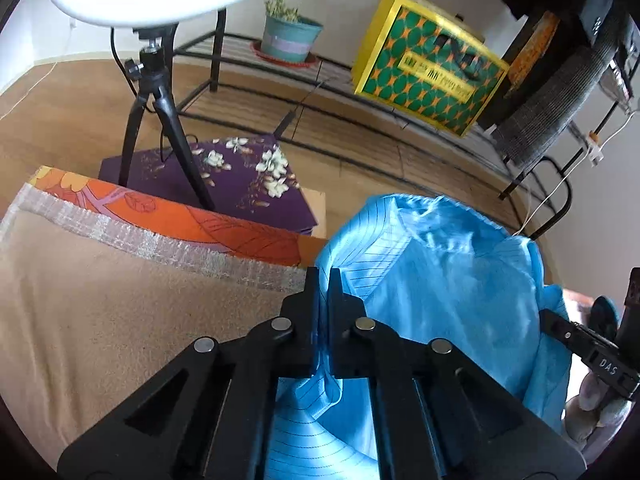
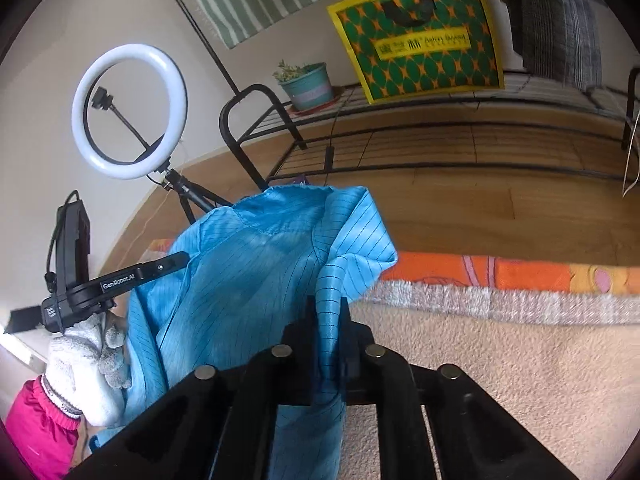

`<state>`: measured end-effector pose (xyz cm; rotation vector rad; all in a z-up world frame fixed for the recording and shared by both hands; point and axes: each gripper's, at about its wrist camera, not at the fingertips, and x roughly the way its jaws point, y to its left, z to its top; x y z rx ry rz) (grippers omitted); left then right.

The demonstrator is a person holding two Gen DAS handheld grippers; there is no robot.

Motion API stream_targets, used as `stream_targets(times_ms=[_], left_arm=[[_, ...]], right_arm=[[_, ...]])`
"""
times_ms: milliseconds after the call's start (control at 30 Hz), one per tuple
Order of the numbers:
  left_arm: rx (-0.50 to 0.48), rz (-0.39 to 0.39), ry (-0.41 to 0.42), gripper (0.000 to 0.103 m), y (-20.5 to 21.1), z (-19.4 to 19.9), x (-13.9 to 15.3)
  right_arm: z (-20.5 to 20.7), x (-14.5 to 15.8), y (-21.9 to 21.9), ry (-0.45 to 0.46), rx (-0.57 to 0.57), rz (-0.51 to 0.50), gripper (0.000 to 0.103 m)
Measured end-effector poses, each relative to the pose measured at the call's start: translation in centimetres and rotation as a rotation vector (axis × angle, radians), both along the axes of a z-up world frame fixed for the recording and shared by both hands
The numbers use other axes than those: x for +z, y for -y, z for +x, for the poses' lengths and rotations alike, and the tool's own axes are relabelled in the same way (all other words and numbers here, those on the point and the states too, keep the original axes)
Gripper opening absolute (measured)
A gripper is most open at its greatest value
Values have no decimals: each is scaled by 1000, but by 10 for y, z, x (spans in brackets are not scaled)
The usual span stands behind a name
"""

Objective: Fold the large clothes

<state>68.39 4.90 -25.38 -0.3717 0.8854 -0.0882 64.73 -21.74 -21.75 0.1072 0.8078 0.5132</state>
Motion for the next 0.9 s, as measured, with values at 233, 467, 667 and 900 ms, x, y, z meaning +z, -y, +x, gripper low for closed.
stream_targets(times_ms=[233, 467, 667, 900], left_arm=[[-61, -27, 73, 0, 4, -25, 41], [-119, -56, 144, 0, 2, -66, 90], [-165, -63, 169, 0, 0, -122, 121], [-202, -89, 177, 0, -3, -193, 131]], right_arm=[[-25, 36, -4, 91, 36, 18, 0], [-68, 73, -12, 149, 122, 21, 0], [-111, 93, -11, 166, 174, 17, 0], [-172, 99, -7, 166, 227, 16, 0]])
